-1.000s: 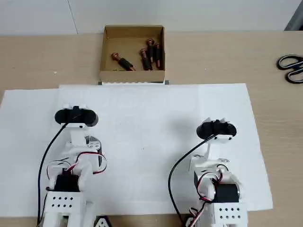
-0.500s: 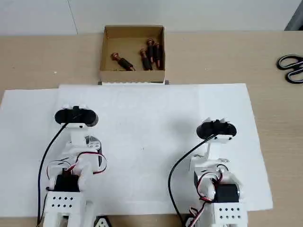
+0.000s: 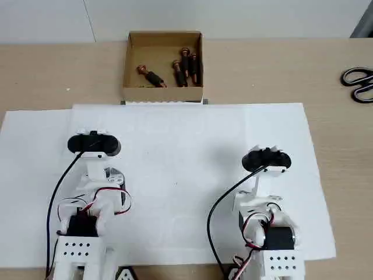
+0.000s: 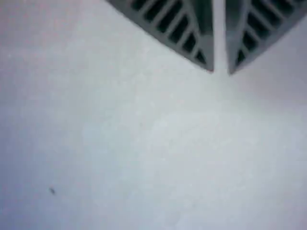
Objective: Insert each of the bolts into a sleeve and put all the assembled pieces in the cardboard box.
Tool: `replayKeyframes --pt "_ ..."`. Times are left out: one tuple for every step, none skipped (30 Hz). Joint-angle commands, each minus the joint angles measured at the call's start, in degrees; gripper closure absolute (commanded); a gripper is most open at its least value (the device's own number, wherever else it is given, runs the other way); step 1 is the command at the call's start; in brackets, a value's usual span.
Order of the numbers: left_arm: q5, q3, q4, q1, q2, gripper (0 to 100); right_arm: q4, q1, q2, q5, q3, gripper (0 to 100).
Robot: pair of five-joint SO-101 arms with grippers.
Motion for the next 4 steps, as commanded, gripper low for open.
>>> replayKeyframes --pt "-0.3 -0.2 -1.3 -0.4 -0.6 99 -0.9 0.4 -0.5 0.4 -0.4 99.5" --pt "-0.3 -0.2 -1.3 -0.4 -0.6 99 -0.9 0.4 -0.5 0.4 -0.4 99.5" --pt "-0.3 -0.2 -1.3 -0.4 -0.6 99 -0.9 0.4 -0.5 0.4 -0.4 99.5" --pt "-0.3 -0.2 -1.3 -0.4 -0.6 99 -0.9 0.4 -0.5 0.4 -0.4 99.5"
